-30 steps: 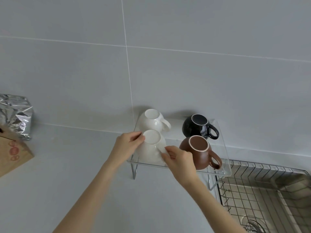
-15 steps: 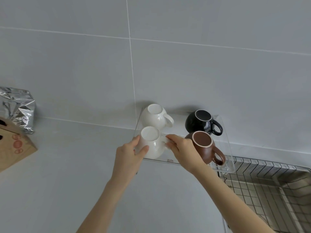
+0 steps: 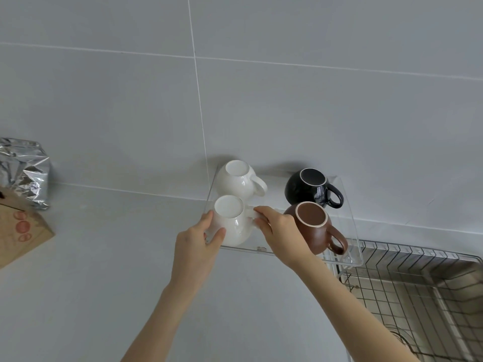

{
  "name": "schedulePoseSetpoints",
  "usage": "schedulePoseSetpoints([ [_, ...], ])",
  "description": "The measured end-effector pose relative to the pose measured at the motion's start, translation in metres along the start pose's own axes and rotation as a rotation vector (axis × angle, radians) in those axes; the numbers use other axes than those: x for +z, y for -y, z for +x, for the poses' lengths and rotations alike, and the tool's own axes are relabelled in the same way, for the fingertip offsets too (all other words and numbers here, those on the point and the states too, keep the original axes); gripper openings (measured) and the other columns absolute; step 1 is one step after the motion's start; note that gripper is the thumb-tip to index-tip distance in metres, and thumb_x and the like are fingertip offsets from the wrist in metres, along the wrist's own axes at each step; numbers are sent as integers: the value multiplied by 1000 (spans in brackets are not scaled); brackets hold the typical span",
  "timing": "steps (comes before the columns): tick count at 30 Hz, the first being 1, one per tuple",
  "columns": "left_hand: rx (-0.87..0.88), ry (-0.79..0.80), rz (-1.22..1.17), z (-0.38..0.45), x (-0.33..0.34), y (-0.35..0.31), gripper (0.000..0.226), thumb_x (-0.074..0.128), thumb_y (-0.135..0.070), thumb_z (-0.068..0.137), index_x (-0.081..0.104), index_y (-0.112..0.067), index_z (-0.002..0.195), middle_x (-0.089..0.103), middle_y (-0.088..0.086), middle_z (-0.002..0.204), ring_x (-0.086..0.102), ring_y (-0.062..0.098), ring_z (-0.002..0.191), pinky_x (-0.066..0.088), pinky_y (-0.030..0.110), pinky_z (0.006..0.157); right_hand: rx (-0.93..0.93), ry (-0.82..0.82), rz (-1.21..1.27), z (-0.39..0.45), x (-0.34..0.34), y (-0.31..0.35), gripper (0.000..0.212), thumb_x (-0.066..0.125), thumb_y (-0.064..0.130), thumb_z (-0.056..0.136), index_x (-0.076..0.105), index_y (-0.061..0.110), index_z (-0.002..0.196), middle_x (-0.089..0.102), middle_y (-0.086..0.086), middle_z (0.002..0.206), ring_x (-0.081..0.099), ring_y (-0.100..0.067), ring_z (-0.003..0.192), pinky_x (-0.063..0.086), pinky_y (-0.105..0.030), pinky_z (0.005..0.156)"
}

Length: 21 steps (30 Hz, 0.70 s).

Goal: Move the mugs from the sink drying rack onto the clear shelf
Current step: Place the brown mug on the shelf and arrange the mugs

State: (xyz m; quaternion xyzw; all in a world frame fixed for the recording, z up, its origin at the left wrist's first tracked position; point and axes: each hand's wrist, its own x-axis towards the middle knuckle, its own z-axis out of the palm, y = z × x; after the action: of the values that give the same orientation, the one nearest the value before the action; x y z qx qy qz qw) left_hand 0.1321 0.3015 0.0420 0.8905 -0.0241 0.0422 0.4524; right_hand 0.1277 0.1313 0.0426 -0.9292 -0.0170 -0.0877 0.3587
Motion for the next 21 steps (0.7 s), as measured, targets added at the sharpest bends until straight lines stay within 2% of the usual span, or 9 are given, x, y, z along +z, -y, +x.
schedulePoseSetpoints([
  [2, 18, -15, -19, -2, 1, 0, 49, 60, -20, 84, 47, -14, 131, 61, 16, 84, 49, 17, 75, 46, 33, 78, 7, -4, -5, 0, -1, -1, 21, 48, 14, 92, 55, 3, 108, 68, -22, 89, 59, -38, 81, 48, -46, 75],
  [5, 26, -13, -28, -1, 1, -1, 48, 60, -20, 84, 48, -15, 130, 52, 0, 86, 47, 18, 73, 46, 32, 77, 12, 25, -9, 1, -3, 3, 24, 48, 15, 92, 54, 4, 112, 69, -23, 96, 61, -39, 89, 49, -46, 80],
  [7, 31, 2, -65, 1, 1, 0, 47, 61, -23, 82, 50, -17, 127, 58, 6, 89, 52, 21, 78, 49, 39, 87, 10, 53, 15, -1, -6, 5, 30, 50, 16, 91, 50, 7, 120, 68, -17, 110, 61, -33, 102, 49, -40, 88],
  [8, 43, -6, -89, 0, 2, -1, 48, 62, -23, 81, 48, -17, 127, 62, 11, 103, 56, 22, 91, 47, 39, 96, 9, 41, 49, -5, -10, 4, 34, 51, 17, 91, 48, 10, 124, 66, -12, 116, 60, -28, 106, 48, -33, 91],
  [10, 120, -49, -85, -4, 6, -7, 60, 65, -19, 80, 37, -14, 133, 48, 8, 135, 45, 21, 123, 31, 22, 105, 22, -94, 149, -16, -27, 3, 34, 55, 14, 88, 52, 15, 122, 66, -2, 113, 61, -18, 101, 44, -18, 87],
  [12, 258, -63, -49, -8, 12, -22, 67, 68, -16, 77, 34, -13, 135, 40, 5, 142, 37, 16, 130, 23, 7, 99, 92, -299, 238, -32, -48, -4, 27, 57, 10, 86, 60, 21, 111, 68, 0, 99, 64, -16, 91, 47, -17, 81],
  [16, 402, 230, -35, -3, 34, -54, 80, 74, -21, 71, 30, -20, 138, 34, -3, 146, 30, 1, 130, 13, -7, 96, 320, -451, 232, -67, -74, -33, 20, 62, 16, 83, 63, 21, 103, 67, 0, 97, 66, -25, 95, 53, -33, 80],
  [19, 421, 523, 81, 12, 58, -78, 86, 72, -17, 73, 20, -22, 142, 23, 0, 153, 24, 13, 140, 14, 7, 104, 398, -340, 126, -79, -76, -50, 35, 66, 20, 81, 60, 11, 114, 68, -9, 111, 64, -28, 100, 51, -41, 90],
  [21, 403, 654, 169, 23, 71, -90, 91, 74, -15, 71, 19, -22, 143, 15, 3, 156, 21, 17, 142, 17, 19, 108, 367, -297, 88, -79, -76, -56, 29, 66, 18, 81, 62, 10, 108, 72, -10, 104, 66, -29, 95, 53, -44, 88],
])
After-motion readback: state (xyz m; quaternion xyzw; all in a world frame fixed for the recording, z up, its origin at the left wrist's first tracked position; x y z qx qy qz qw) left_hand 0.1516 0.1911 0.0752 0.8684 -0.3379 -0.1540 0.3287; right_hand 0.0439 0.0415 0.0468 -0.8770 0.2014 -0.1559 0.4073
